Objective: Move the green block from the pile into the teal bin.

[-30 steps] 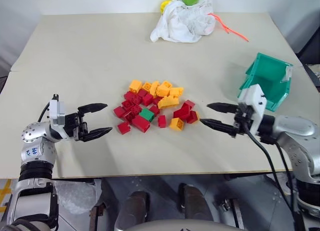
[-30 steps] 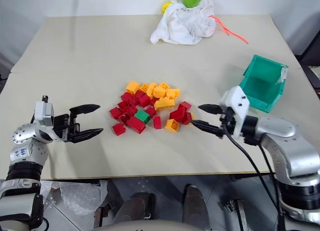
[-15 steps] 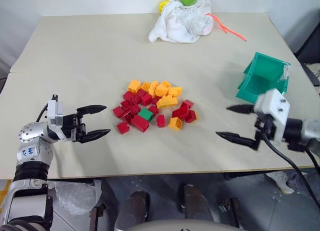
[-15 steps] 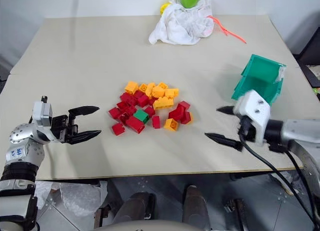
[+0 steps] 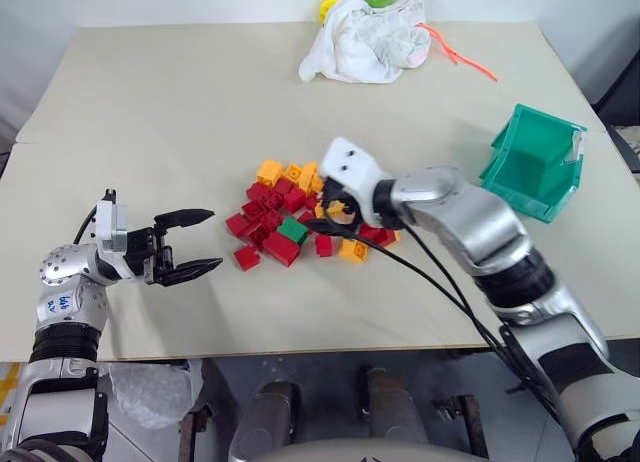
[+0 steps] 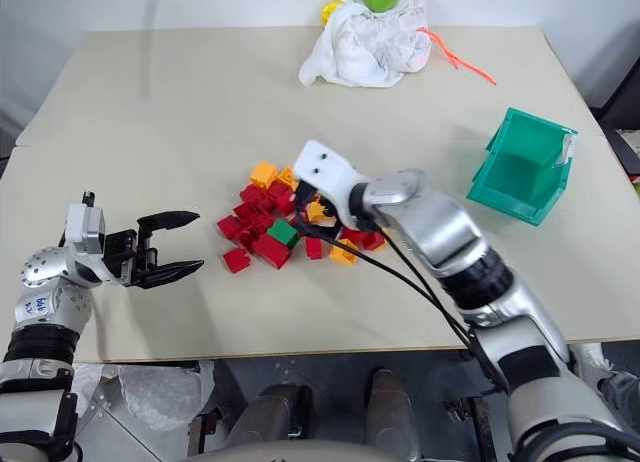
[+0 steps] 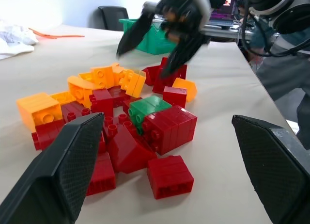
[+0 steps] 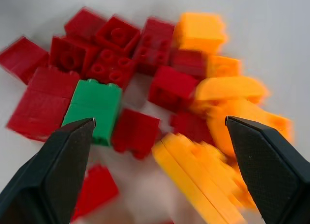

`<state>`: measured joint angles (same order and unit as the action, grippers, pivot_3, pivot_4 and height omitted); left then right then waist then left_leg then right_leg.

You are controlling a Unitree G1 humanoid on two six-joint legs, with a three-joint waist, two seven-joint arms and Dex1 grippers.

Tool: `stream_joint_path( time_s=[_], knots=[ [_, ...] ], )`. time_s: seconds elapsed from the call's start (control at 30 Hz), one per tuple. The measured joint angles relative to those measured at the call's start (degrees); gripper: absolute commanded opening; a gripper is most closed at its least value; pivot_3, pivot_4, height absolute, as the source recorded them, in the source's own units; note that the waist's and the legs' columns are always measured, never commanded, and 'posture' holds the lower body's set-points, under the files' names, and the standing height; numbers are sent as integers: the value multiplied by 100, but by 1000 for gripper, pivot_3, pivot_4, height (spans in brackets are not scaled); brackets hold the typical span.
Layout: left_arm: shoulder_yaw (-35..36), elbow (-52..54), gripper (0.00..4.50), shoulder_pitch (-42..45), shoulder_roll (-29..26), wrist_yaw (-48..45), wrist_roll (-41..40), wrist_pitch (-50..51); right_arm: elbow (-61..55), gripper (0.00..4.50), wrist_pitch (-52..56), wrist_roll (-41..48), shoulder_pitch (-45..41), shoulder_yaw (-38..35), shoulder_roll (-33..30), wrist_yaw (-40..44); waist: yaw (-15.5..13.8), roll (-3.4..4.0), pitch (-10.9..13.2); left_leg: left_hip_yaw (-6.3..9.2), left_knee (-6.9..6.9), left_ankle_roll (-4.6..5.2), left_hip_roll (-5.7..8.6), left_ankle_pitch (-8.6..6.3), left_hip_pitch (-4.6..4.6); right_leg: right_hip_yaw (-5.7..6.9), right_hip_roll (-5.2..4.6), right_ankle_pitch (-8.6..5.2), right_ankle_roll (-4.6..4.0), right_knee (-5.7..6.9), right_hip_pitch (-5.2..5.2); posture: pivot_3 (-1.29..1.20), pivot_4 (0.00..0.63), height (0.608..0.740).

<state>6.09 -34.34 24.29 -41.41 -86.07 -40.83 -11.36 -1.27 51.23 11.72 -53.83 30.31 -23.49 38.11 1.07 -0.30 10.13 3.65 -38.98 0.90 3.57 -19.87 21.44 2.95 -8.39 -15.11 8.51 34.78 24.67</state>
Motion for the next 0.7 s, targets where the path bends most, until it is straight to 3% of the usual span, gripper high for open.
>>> stream_joint_path(
  time_s=[0.17, 0.43, 0.67, 0.7],
  knots=[
    [252, 49, 4500, -70, 29, 0, 7, -10, 747, 4485, -500, -331, -356, 198, 400, 329, 85, 0, -1, -1, -7, 0, 3, 0, -7, 2, -3, 0, 0, 7, -6, 0, 150, 740],
    [496, 366, 4500, -386, 74, 1, 40, 17, 817, 4485, -653, -465, -218, 712, 664, 1152, 122, 1, 0, -9, -10, -9, -8, 3, -18, -1, 2, 0, 0, 19, -7, 0, 150, 740],
    [530, 466, 4500, -443, 102, 1, 68, 47, 1346, 4485, -855, -745, -271, 734, 1165, 1066, 113, 2, 1, -12, -12, -17, -9, 8, -21, -4, 2, 0, 0, 25, -8, 0, 150, 740],
    [535, 465, 4500, -444, 102, 1, 72, 52, 1427, 4310, -895, -776, -273, 684, 1216, 1030, 101, 2, 1, -11, -12, -17, -9, 8, -21, -4, 2, 0, 0, 26, -7, 0, 150, 740]
  ],
)
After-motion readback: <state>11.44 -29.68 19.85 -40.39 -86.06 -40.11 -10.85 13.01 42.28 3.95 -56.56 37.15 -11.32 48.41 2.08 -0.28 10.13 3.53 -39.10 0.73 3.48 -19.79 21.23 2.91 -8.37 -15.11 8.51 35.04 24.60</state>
